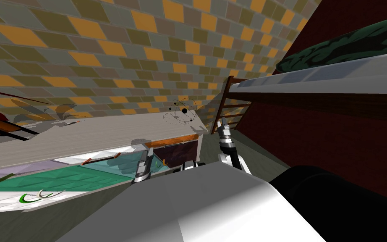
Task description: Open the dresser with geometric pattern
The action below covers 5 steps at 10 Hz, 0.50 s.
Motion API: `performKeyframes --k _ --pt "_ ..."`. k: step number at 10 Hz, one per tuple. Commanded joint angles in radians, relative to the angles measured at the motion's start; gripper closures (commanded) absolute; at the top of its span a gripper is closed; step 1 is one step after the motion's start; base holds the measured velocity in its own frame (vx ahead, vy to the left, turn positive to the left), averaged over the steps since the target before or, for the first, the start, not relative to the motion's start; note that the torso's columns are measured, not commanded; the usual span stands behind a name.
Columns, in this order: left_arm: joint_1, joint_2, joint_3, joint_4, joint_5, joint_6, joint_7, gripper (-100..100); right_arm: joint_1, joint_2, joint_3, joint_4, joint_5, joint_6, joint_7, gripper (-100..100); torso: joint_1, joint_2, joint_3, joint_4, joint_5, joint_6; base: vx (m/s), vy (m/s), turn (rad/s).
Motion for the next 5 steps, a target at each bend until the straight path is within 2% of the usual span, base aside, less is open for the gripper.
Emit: performKeyframes --k 1,5 --pt "-0.015 -0.013 -0.002 0.079 -0.008 -0.050 -0.012 -100 0.000 0.000 0.000 0.000 0.000 0.000 0.000 0 0.001 0.000 0.000 0.000 0.000 0.000 0.033 -0.068 0.005" --pt "-0.031 -0.047 -0.004 0.204 -0.020 -0.131 -0.027 -100 0.000 0.000 0.000 0.000 0.000 0.000 0.000 0 -0.002 0.000 0.000 0.000 0.000 0.000 0.032 -0.070 0.005"
